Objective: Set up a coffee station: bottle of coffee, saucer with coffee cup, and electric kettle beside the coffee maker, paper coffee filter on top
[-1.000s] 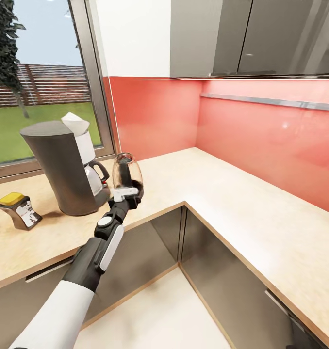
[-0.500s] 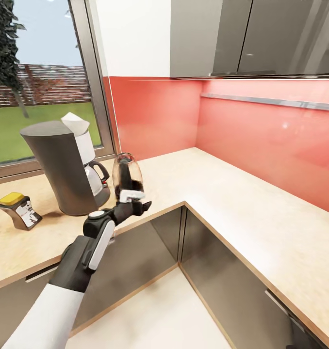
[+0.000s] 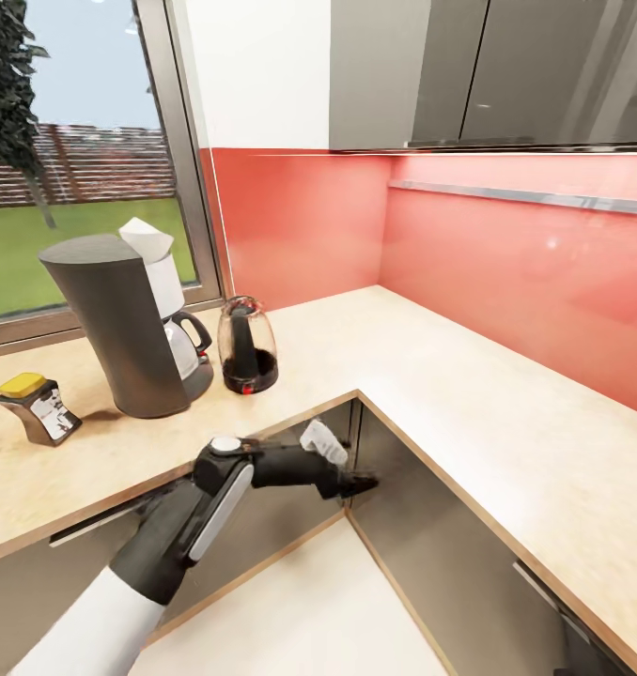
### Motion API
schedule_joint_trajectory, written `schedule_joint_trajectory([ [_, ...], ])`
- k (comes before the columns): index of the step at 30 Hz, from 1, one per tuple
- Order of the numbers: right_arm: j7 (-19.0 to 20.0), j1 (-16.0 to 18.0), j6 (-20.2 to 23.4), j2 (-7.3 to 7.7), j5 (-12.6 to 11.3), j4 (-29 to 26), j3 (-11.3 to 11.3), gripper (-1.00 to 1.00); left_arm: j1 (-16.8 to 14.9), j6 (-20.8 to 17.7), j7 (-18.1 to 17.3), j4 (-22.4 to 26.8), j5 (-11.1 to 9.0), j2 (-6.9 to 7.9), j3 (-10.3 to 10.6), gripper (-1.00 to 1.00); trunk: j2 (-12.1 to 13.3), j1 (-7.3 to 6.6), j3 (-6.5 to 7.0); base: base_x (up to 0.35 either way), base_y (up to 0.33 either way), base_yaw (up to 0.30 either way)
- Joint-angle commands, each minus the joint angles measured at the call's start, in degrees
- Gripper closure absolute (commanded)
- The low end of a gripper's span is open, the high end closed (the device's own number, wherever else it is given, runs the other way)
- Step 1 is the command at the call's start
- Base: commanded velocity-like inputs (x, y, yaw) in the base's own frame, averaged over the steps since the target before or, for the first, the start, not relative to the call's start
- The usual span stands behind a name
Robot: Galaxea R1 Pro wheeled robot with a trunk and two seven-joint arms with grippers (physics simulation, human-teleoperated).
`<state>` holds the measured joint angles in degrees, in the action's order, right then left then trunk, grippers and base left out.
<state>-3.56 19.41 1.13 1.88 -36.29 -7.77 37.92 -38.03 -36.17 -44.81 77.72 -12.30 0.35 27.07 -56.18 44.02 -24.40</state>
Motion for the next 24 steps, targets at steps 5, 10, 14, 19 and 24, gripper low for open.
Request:
schedule_joint_trajectory([
  [5, -0.35, 0.01, -3.50, 0.05, -0.49, -0.14, 0.37, -1.00, 1.09, 17.92, -0.57, -15.14, -0.76, 0.08, 4.16, -1.00, -0.04, 0.00, -0.06, 0.000, 0.000, 0.000],
  [10, -0.48, 0.01, -4.12, 0.54, -0.53, -0.06, 0.08, -1.00, 6.09, 47.51, -0.47, -46.30, -0.94, 1.06, 4.15, -1.00, -0.04, 0.00, -0.06, 0.000, 0.000, 0.041],
  [14, -0.48, 0.01, -4.12, 0.57, -0.53, -0.05, 0.06, -1.00, 6.18, 50.48, 0.52, -53.57, -0.90, 1.07, 2.93, -1.00, -0.04, 0.00, -0.06, 0.000, 0.000, 0.235],
  [19, -0.43, 0.00, -4.12, 0.58, -0.53, -0.05, 0.11, -1.00, 6.22, 51.47, 5.49, -58.13, -0.96, 0.78, 1.88, -1.00, -0.04, 0.00, -0.06, 0.000, 0.000, 0.268],
  [24, -0.40, 0.00, -4.12, 0.58, -0.53, -0.05, 0.16, -1.00, 7.24, 51.72, 9.09, -58.84, -1.21, 0.53, 1.69, -1.00, -0.04, 0.00, -0.06, 0.000, 0.000, 0.273],
])
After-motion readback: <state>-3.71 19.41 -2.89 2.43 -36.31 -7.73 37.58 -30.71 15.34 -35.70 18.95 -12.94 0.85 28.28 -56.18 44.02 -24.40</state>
